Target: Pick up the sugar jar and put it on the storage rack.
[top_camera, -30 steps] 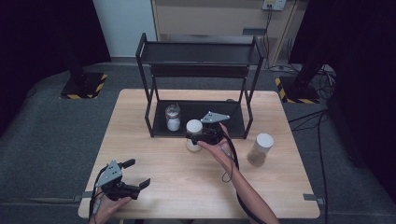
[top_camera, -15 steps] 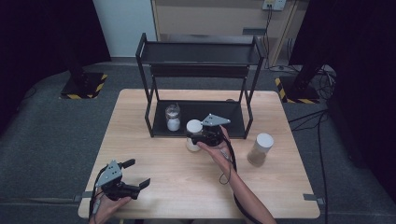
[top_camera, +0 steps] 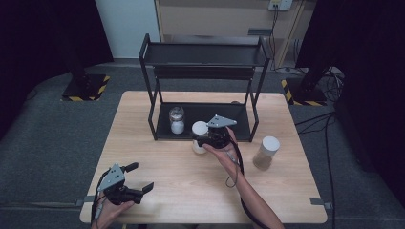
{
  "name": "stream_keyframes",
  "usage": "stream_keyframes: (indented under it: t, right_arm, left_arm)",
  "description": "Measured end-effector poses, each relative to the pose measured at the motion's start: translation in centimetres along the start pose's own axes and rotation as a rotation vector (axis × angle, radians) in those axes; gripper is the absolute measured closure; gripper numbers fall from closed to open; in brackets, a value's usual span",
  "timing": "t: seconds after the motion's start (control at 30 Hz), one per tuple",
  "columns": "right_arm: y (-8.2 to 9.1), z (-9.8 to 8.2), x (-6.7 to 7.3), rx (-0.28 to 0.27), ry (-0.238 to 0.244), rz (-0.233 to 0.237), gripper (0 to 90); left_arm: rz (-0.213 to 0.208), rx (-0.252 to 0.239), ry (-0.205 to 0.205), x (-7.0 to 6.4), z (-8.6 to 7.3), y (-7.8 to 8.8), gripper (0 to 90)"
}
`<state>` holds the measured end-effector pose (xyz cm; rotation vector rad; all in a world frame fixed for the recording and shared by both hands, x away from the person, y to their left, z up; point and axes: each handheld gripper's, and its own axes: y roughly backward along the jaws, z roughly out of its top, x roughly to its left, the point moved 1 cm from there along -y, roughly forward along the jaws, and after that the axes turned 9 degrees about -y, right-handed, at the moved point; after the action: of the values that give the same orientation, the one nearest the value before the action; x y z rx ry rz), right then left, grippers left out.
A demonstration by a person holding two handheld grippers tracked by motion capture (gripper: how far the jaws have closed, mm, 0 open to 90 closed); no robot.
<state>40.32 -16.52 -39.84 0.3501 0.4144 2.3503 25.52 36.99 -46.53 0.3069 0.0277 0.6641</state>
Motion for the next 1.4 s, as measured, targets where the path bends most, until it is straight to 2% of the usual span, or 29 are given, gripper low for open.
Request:
stream_keyframes:
  t: [0.23, 0.53, 1.1, 1.4]
  right_arm:
    - [0.5, 1.2, 0.2, -0.012, 0.009, 0.001, 33.4]
    - [0.8, 2.7, -0.5, -0.018, -0.011, -0.022, 33.4]
    - [-0.5, 4.8, -2.2, -0.02, -0.037, -0.102, 33.4]
    - [-1.4, 5.4, -2.8, -0.024, -0.048, -0.125, 33.4]
  left_arm:
    - [-0.001, 0.0, 0.0, 0.0, 0.0, 0.0, 0.5]
    - [-0.002, 0.001, 0.001, 0.0, 0.0, 0.0, 0.4]
    - [-0.004, -0.002, 0.008, 0.1, -0.1, 0.0, 0.4]
    - [-0.004, -0.002, 0.011, 0.2, -0.1, 0.0, 0.4]
